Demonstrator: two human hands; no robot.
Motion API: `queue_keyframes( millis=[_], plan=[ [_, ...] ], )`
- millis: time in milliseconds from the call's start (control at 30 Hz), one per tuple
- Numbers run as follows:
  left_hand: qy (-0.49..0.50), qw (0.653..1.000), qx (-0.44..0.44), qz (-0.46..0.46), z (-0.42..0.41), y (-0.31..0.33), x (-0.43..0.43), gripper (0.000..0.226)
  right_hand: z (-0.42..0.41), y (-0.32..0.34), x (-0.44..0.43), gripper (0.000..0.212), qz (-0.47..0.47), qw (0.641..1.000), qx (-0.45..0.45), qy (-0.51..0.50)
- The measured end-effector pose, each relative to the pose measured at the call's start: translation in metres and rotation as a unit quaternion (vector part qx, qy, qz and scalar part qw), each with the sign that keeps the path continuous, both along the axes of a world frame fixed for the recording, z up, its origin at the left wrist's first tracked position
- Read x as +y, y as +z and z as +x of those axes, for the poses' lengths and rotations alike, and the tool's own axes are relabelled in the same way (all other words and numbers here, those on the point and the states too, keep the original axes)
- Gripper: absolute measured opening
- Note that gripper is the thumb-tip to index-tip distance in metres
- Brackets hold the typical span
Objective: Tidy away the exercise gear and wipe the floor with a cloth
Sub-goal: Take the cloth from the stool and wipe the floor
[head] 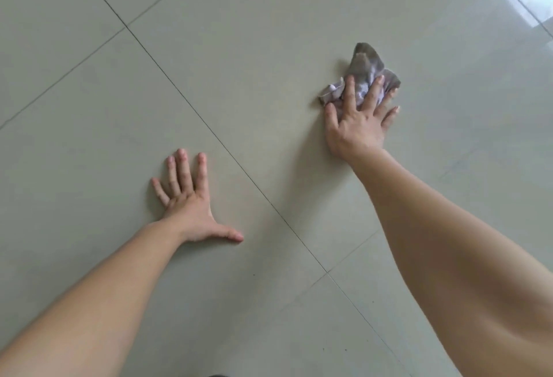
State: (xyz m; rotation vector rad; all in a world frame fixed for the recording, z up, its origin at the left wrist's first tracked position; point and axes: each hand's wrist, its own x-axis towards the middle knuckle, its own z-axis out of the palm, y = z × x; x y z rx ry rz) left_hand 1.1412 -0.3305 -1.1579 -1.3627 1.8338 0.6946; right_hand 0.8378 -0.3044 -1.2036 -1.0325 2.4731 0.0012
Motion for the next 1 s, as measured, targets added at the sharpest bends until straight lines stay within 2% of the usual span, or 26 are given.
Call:
queue_keyframes(
  millis=[67,167,233,300,367,467,533,567,667,700,800,867,933,1000],
  plan=[
    [0.0,1.0,0.0,-0.005,0.001,-0.003,0.0,0.178,0.041,0.005,-0.018,0.068,-0.013,0.993,-0.004,0.121],
    [-0.002,1.0,0.002,-0.008,0.003,-0.006,0.003,0.178,0.101,0.006,-0.019,0.065,-0.042,0.952,-0.026,0.3],
    [0.003,1.0,-0.008,-0.01,0.001,-0.005,0.004,0.177,0.119,0.004,-0.004,0.061,-0.057,0.928,-0.044,0.366],
    [0.0,1.0,-0.016,-0.024,0.0,-0.005,0.004,0.176,0.103,0.002,0.008,0.06,-0.069,0.916,-0.042,0.394],
    [-0.005,0.999,-0.028,-0.023,-0.004,-0.005,0.002,0.175,0.071,0.001,0.019,0.061,-0.068,0.922,-0.031,0.379],
    [-0.026,0.998,-0.055,-0.015,-0.006,-0.001,0.001,0.171,0.03,0.003,0.038,0.065,-0.054,0.952,-0.011,0.301],
    [-0.043,0.997,-0.067,-0.006,-0.004,0.008,-0.011,0.158,0.018,0.007,0.045,0.067,-0.018,0.963,-0.002,0.271],
    [-0.057,0.997,-0.06,-0.002,-0.002,0.017,-0.021,0.143,0.019,0.009,0.047,0.068,-0.003,0.967,0.001,0.255],
    [-0.101,0.995,-0.013,-0.019,-0.004,0.059,-0.053,0.08,0.041,0.019,0.058,0.065,0.03,0.979,0.008,0.2],
    [-0.117,0.993,-0.003,-0.029,-0.007,0.074,-0.061,0.07,0.051,0.024,0.063,0.064,0.045,0.981,0.016,0.187],
    [-0.162,0.985,0.024,-0.048,-0.011,0.112,-0.072,0.068,0.072,0.053,0.079,0.051,0.078,0.979,0.022,0.186],
    [-0.176,0.982,0.044,-0.056,-0.01,0.13,-0.075,0.067,0.078,0.076,0.084,0.035,0.084,0.981,-0.029,0.174],
    [-0.172,0.981,0.063,-0.068,-0.009,0.142,-0.078,0.068,0.081,0.101,0.085,0.031,0.068,0.983,-0.07,0.154],
    [-0.156,0.981,0.082,-0.078,-0.009,0.149,-0.079,0.069,0.078,0.125,0.079,0.032,0.048,0.985,-0.072,0.147]
  ],
)
